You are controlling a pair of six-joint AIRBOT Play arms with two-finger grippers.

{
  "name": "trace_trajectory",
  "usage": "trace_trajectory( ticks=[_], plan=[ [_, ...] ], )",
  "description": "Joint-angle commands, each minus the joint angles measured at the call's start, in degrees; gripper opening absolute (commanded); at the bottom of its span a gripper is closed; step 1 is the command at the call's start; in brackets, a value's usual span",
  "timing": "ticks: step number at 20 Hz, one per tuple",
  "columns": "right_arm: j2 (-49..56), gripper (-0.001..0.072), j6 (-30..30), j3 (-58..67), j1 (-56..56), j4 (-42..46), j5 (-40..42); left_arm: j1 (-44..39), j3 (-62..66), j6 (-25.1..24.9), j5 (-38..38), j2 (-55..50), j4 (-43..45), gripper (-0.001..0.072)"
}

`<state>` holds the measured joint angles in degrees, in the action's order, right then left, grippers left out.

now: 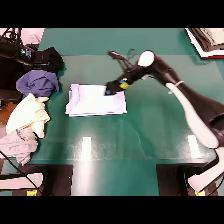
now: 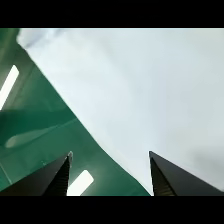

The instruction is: Fold the shirts.

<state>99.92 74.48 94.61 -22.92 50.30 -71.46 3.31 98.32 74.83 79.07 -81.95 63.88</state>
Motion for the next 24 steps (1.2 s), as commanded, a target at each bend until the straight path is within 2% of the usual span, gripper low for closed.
trace_trajectory(
  ticks=[1, 2, 6, 11, 13, 14, 16, 17, 18, 20, 22, 24],
  plan=[
    [-6.49, 0.0635, 2.19, -14.84, 9.49, 0.59, 4.17, 0.13, -0.02, -0.26, -0.22, 0.11, 0.00, 0.0023],
    [-7.04, 0.0718, 2.16, -18.03, 11.85, -1.84, 6.05, 0.11, -0.02, -0.26, -0.24, 0.11, 0.00, 0.0023],
    [-2.62, 0.0706, -1.31, -22.29, 13.86, -12.96, 8.28, 0.11, 0.00, -0.24, -0.24, 0.09, -0.09, 0.0023],
    [7.39, 0.0681, -2.99, -14.29, 7.56, -20.94, 10.36, -0.07, -0.02, -0.24, -0.07, 0.09, -0.87, 0.0023],
    [10.47, 0.0597, -3.02, -9.88, 4.81, -21.92, 11.10, -0.07, -0.02, -0.24, 0.04, 0.09, -0.87, 0.0023],
    [11.41, 0.0478, -3.02, -8.37, 3.80, -22.34, 11.82, -0.07, -0.02, -0.24, 0.02, 0.09, -0.87, 0.0023],
    [12.59, 0.0333, -3.08, -6.25, 2.12, -22.25, 12.37, -0.07, -0.02, -0.24, 0.04, 0.09, -0.87, 0.0023],
    [12.68, 0.0148, -4.02, -6.03, 1.97, -22.29, 12.33, -0.07, -0.02, -0.22, 0.07, 0.09, -0.87, 0.0023],
    [12.59, 0.0019, -5.33, -6.03, 1.99, -22.32, 11.72, -0.07, -0.02, -0.22, 0.07, 0.09, -0.87, 0.0023],
    [11.63, 0.0014, -7.04, -6.05, 2.73, -21.66, 9.09, -0.07, -0.02, -0.22, 0.28, 0.11, -1.01, 0.0023],
    [8.37, 0.0014, -6.43, -6.47, 4.48, -17.38, 7.08, -0.07, 0.00, -0.22, 0.79, 0.09, -1.14, 0.0023],
    [1.77, 0.0014, -5.49, -10.47, 8.07, -13.70, 8.76, -0.07, -0.02, -0.22, 1.42, 0.11, -1.14, 0.0023]
  ],
)
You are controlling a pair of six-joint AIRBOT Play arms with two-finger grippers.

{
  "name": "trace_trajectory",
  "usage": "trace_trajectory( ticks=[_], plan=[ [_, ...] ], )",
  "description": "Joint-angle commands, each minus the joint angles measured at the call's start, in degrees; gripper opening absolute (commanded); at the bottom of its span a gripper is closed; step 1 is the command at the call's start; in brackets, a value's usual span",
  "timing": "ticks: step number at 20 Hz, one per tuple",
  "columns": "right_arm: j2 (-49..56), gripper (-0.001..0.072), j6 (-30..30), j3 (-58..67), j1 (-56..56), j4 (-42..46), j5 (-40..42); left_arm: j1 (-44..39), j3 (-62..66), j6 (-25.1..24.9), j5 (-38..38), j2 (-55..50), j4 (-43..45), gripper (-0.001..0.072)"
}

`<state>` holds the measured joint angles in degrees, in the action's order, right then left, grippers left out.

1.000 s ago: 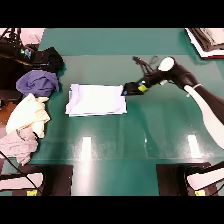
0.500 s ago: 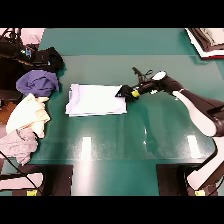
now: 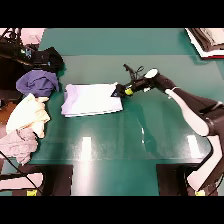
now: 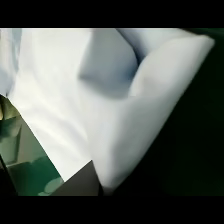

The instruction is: Fold the shirts.

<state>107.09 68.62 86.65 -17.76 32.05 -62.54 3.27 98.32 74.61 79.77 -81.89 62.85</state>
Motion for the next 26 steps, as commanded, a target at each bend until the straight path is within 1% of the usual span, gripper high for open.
trace_trajectory(
  ticks=[1, 2, 5, 7, 9, 11, 13, 15, 18, 19, 21, 23, 24, 25, 26],
  plan=[
    [-9.49, 0.0014, 1.77, -5.66, 5.68, 6.16, 1.73, -0.02, -0.02, 0.00, 0.85, 0.04, -0.11, 0.0023],
    [-13.46, 0.0014, 2.97, -8.92, 8.81, 7.61, 3.26, -0.02, -0.02, 0.02, 0.87, 0.04, -0.15, 0.0023],
    [-26.08, 0.0014, 3.52, -19.61, 21.38, 11.80, 5.99, -0.02, -0.02, 0.33, 1.44, 0.04, -0.26, 0.0023],
    [-33.86, 0.0014, 3.63, -25.59, 31.71, 15.96, 7.58, -0.02, -0.02, 0.55, 1.68, 0.04, -0.28, 0.0023],
    [-40.26, 0.0014, 5.11, -30.16, 43.30, 19.71, 9.25, -0.02, -0.02, 1.99, 1.68, 0.04, -0.31, 0.0023],
    [-44.52, 0.0014, 5.29, -33.66, 55.58, 21.79, 10.64, -0.02, -0.02, 2.51, 1.68, 0.04, -0.85, 0.0023],
    [-46.51, 0.0014, 5.31, -36.09, 66.75, 24.41, 11.17, -0.02, 0.00, 3.43, 1.62, 0.04, -1.97, 0.0023],
    [-46.51, 0.0014, 5.31, -37.44, 75.63, 25.16, 9.84, -0.02, 0.00, 3.43, 1.62, 0.02, -2.45, 0.0023],
    [-44.37, 0.0013, 5.31, -37.53, 82.49, 25.51, 6.67, -0.02, 0.00, 3.41, 1.64, 0.02, -2.43, 0.0023],
    [-43.80, 0.0014, 5.33, -37.20, 83.41, 27.26, 5.88, -0.02, 0.00, 3.41, 1.66, 0.02, -2.45, 0.0023],
    [-42.84, 0.0015, 7.17, -35.01, 83.45, 35.26, 2.69, -0.02, 0.00, 3.37, 1.64, 0.02, -2.40, 0.0023],
    [-42.14, 0.0023, 11.15, -31.61, 83.10, 45.88, -2.14, -0.02, 0.00, 3.15, 1.46, 0.02, -2.40, 0.0023],
    [-41.75, 0.0114, 11.61, -29.51, 83.10, 49.27, -4.68, -0.02, 0.00, 2.99, 1.11, 0.02, -2.40, 0.0023],
    [-41.44, 0.0362, 12.04, -27.65, 83.12, 50.66, -6.16, -0.02, 0.00, 2.95, 0.83, 0.02, -2.40, 0.0023],
    [-41.48, 0.0550, 13.66, -25.81, 83.65, 50.36, -7.19, -0.02, 0.00, 2.97, 0.81, 0.02, -2.43, 0.0023]
  ],
)
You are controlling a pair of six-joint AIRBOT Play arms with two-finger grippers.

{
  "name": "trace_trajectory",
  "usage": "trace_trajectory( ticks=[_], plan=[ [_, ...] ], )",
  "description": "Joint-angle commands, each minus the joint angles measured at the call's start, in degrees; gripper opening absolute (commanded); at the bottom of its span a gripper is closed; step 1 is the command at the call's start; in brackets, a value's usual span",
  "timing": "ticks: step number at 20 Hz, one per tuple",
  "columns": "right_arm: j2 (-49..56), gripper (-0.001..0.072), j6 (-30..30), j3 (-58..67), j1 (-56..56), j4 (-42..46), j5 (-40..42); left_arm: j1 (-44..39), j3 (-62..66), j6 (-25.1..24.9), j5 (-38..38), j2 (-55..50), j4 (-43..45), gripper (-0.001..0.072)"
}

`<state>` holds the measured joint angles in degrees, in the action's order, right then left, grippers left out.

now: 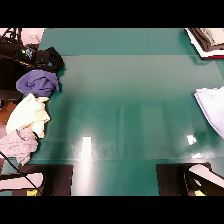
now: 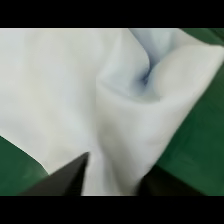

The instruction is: Fold the shirts.

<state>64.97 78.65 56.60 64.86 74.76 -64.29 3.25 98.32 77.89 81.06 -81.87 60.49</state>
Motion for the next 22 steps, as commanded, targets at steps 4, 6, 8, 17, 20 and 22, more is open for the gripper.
trace_trajectory(
  ticks=[4, 6, 8, 17, 20, 22],
  plan=[
    [0.63, 0.0560, 7.76, 10.73, -0.74, -2.71, -9.49, 0.00, -0.02, -0.33, 0.52, 0.00, -0.07, 0.0023],
    [0.59, 0.0553, 6.78, 11.67, -6.21, -9.03, -12.02, 0.02, 0.00, -0.31, 0.11, 0.00, -0.04, 0.0023],
    [-0.33, 0.0548, 5.81, 10.01, -14.99, -12.66, -14.32, 0.00, 0.00, -0.28, -1.22, 0.00, -0.04, 0.0024],
    [-3.50, 0.0018, 5.73, 8.24, -50.56, -11.61, -13.79, 0.02, 0.00, -0.24, -3.30, 0.02, -0.07, 0.0023],
    [-3.50, 0.0018, 5.73, 9.90, -54.97, -11.63, -13.92, 0.02, 0.00, -0.24, -3.52, 0.02, -0.09, 0.0024],
    [-3.52, 0.0018, 5.73, 11.30, -56.68, -11.63, -14.01, 0.02, 0.00, -0.24, -4.42, 0.02, -0.09, 0.0024]
  ],
)
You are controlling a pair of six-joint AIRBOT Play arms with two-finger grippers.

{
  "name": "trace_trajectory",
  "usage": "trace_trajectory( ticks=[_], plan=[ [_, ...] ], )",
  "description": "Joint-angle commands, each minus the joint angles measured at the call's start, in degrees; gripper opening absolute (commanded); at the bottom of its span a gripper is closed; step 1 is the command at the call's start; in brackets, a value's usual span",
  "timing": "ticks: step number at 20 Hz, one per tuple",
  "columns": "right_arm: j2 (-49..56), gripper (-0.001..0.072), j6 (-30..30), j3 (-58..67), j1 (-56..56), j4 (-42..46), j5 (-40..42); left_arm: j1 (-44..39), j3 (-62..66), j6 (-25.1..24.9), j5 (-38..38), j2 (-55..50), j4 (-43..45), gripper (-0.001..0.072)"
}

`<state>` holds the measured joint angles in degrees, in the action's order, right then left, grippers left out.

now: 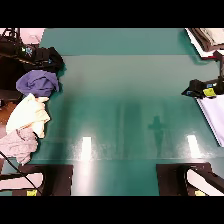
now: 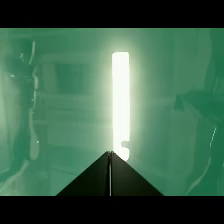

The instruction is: Fold the shirts.

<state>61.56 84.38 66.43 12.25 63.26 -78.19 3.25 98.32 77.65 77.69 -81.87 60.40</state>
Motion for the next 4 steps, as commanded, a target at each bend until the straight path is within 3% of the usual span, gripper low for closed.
trace_trajectory(
  ticks=[1, 4],
  plan=[
    [-0.11, 0.0018, 0.00, 2.03, -4.59, -0.13, -0.22, 0.02, 0.00, 0.00, -1.46, 0.02, 0.00, 0.0024],
    [-0.11, 0.0018, 0.02, 3.61, -4.74, -0.15, -2.32, 0.02, 0.00, 0.00, -1.90, 0.02, 0.00, 0.0024]
  ],
)
